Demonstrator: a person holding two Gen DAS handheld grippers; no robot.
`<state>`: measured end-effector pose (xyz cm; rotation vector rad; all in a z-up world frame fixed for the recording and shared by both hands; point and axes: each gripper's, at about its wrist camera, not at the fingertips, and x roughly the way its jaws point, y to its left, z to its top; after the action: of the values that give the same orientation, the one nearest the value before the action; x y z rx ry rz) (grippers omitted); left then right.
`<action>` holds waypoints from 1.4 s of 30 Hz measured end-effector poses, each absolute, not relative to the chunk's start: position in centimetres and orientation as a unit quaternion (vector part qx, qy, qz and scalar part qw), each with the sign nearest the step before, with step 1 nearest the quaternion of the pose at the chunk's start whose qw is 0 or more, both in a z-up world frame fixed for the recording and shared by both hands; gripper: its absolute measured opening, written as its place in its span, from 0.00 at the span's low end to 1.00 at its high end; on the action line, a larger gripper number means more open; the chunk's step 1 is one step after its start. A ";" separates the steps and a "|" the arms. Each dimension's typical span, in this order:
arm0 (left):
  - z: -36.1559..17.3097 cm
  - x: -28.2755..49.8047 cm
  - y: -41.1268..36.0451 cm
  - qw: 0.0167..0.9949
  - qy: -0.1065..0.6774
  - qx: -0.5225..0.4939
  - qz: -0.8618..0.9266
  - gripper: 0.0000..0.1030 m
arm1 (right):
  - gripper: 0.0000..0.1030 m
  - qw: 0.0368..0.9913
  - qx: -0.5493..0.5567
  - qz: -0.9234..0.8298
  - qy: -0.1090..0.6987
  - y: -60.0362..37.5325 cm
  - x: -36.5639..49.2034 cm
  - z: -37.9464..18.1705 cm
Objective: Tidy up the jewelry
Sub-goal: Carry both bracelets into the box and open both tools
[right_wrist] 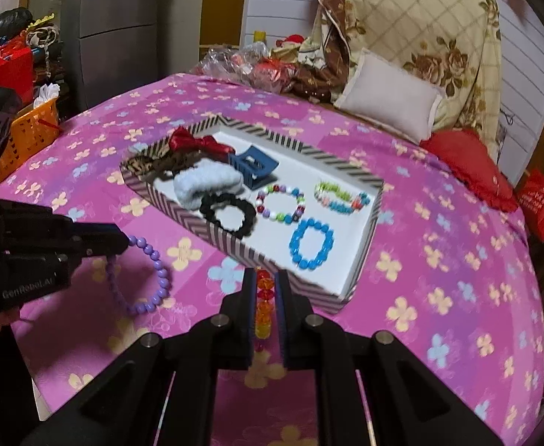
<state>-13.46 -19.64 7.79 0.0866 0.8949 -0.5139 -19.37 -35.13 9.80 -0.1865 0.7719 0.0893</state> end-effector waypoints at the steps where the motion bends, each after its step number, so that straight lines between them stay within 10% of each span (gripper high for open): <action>1: 8.3 -13.3 -19.6 0.872 0.423 0.046 -0.244 0.10 | 0.09 0.922 -0.096 0.041 0.373 -35.2 -19.3 10.4; 33: 11.0 -1.3 -31.2 0.862 0.432 0.076 -0.256 0.10 | 0.10 0.910 -0.015 -0.029 0.413 -45.2 -3.6 5.4; 42: 7.4 3.4 -35.4 0.854 0.454 0.093 -0.237 0.10 | 0.34 0.929 0.010 -0.008 0.370 -46.9 -8.6 7.3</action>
<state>3.42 -35.45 7.44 0.1959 0.9549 -0.4990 -8.55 -46.90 7.34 0.0206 0.7584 -0.0160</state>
